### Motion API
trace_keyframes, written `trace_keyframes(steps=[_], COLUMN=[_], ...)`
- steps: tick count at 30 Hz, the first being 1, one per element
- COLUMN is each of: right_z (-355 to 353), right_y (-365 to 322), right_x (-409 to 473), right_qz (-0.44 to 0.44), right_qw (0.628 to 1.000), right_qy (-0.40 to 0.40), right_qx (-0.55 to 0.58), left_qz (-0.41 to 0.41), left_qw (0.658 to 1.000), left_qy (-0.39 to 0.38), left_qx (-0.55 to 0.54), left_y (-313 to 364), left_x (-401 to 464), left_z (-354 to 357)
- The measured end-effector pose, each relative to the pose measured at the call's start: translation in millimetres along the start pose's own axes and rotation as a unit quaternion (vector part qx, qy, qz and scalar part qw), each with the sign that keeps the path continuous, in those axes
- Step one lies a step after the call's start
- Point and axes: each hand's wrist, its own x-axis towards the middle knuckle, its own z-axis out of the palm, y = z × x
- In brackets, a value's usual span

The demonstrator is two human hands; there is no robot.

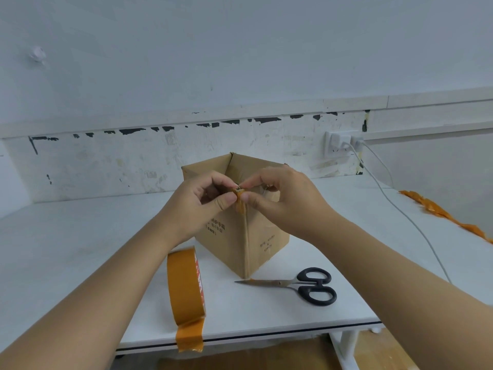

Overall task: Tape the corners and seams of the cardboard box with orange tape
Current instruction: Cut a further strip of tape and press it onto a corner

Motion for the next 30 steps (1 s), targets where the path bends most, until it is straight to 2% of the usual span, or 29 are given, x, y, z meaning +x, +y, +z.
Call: trace_keyframes(steps=[7, 14, 19, 24, 30], right_z=[4.8, -4.6, 1.3, -2.1, 5.4], right_y=[-5.0, -5.0, -7.0, -0.2, 0.6], right_x=[6.2, 6.0, 7.7, 2.1, 1.8], right_qz=[0.015, 0.032, 0.029, 0.024, 0.002], right_qw=[1.0, 0.998, 0.999, 0.999, 1.0], right_qy=[0.023, -0.021, 0.003, -0.038, -0.015], right_qx=[0.006, 0.054, 0.041, 0.017, -0.023], left_qz=[-0.013, -0.019, -0.007, -0.01, 0.0], left_qw=[1.0, 1.0, 1.0, 1.0, 0.999], left_qy=[0.014, -0.004, 0.006, -0.01, 0.004], left_qx=[0.003, -0.019, -0.013, 0.015, 0.046], left_y=[2.3, 2.5, 1.9, -5.1, -8.2], left_x=[5.6, 3.3, 6.5, 1.7, 1.3], left_z=[1.7, -1.6, 2.7, -2.2, -0.8])
